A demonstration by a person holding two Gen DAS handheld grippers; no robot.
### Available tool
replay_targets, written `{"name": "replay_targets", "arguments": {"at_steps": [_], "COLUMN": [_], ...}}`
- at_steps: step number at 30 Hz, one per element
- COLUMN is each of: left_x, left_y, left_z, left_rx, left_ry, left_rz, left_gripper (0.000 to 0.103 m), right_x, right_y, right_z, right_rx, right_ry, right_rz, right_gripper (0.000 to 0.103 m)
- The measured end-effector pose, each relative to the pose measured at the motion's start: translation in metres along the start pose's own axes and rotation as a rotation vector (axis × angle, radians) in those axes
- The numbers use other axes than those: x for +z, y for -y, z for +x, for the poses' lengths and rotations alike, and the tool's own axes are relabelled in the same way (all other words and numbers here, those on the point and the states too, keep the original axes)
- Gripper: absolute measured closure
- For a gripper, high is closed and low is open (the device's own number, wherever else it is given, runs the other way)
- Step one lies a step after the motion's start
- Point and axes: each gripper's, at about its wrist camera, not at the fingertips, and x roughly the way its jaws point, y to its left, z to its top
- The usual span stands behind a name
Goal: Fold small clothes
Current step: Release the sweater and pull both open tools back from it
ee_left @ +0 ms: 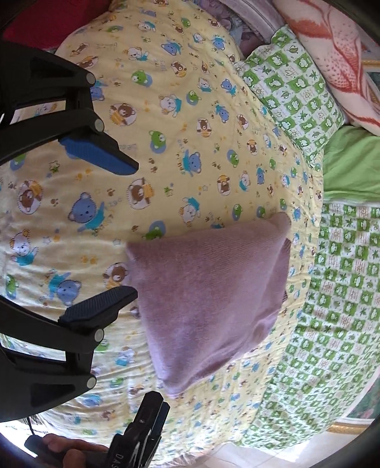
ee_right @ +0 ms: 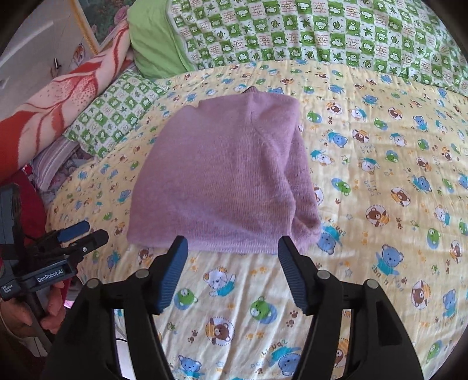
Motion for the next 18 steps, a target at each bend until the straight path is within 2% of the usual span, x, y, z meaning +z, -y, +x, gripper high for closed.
{"name": "replay_targets", "arguments": {"at_steps": [5, 7, 18], "left_x": [-0.005, -0.003, 0.026], "left_y": [0.006, 0.010, 0.018], "left_z": [-0.003, -0.006, -0.037], "left_rx": [0.005, 0.017, 0.078], "left_ry": [0.005, 0.016, 0.134], "left_rz": [0.027, 0.039, 0.029], "left_gripper": [0.022, 0.021, 0.019], "right_x": [-0.014, -0.016, 0.000], "right_y": [-0.008, -0.011, -0.028], "right_z": [-0.003, -0.006, -0.032], "right_rx": [-0.015, -0.014, 0.014], "right_ry": [-0.003, 0.005, 0.121], "right_rz": [-0.036, -0.051, -0.136], "right_gripper": [0.031, 0.026, 0.017]}}
